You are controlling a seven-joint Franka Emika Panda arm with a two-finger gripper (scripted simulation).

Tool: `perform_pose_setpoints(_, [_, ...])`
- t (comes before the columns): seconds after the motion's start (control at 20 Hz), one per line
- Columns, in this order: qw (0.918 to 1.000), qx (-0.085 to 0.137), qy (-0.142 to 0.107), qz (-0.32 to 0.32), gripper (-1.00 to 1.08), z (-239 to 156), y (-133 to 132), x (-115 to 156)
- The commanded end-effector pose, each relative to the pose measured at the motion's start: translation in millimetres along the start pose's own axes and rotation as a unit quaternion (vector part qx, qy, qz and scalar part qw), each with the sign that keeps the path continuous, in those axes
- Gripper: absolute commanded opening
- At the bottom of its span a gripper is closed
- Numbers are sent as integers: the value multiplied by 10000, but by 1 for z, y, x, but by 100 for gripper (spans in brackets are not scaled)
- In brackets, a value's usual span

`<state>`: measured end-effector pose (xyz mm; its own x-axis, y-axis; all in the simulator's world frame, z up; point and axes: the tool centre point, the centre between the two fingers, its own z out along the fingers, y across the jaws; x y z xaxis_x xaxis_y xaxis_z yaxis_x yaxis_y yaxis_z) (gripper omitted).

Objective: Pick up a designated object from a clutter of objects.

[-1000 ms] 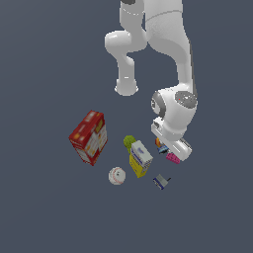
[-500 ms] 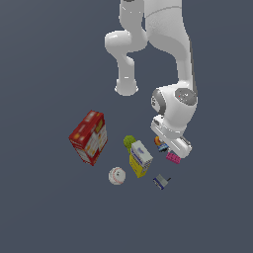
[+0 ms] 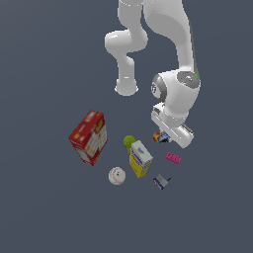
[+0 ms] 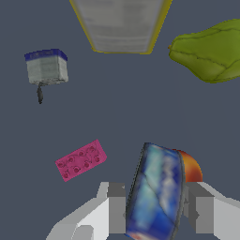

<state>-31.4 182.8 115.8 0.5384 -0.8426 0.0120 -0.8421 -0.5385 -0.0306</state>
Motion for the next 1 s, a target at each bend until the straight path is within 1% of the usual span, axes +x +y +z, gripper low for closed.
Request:
perform_pose_setpoints(0.0, [10000,-5,-2,-5,-100,-18,7,-4])
perform_pose_setpoints(0.95, [9999,-106,-45,-38,-100,-175,71,-36])
